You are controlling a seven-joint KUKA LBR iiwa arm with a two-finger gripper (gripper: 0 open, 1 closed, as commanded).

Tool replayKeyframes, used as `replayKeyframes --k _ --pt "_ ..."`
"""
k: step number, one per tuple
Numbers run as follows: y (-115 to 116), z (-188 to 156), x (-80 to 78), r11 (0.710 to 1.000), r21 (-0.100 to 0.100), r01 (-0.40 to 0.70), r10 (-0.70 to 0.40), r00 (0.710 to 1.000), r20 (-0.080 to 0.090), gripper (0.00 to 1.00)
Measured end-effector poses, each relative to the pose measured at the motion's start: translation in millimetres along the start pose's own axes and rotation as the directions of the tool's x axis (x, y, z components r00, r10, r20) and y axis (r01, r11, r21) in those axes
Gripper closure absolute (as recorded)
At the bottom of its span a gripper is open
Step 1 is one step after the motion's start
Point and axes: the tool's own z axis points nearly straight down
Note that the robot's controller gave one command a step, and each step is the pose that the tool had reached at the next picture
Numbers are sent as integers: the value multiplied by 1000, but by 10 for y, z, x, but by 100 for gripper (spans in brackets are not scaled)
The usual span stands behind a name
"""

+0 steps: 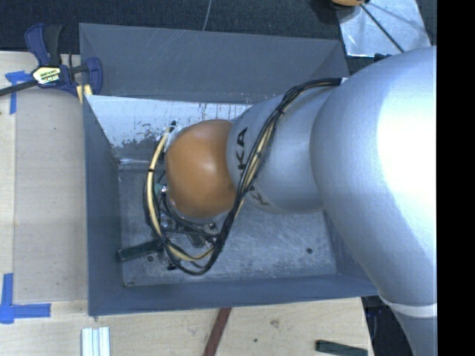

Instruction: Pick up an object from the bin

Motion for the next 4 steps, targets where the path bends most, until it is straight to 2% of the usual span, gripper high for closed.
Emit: replayKeyframes --k 1,2,4 --pt "-2 0 0 1000 0 -1 1 1000 0 100" --pt "-166 -1160 -195 1000 0 -31 31 1000 3 100" --pt "-168 -1160 -194 999 0 -32 32 999 2 100"
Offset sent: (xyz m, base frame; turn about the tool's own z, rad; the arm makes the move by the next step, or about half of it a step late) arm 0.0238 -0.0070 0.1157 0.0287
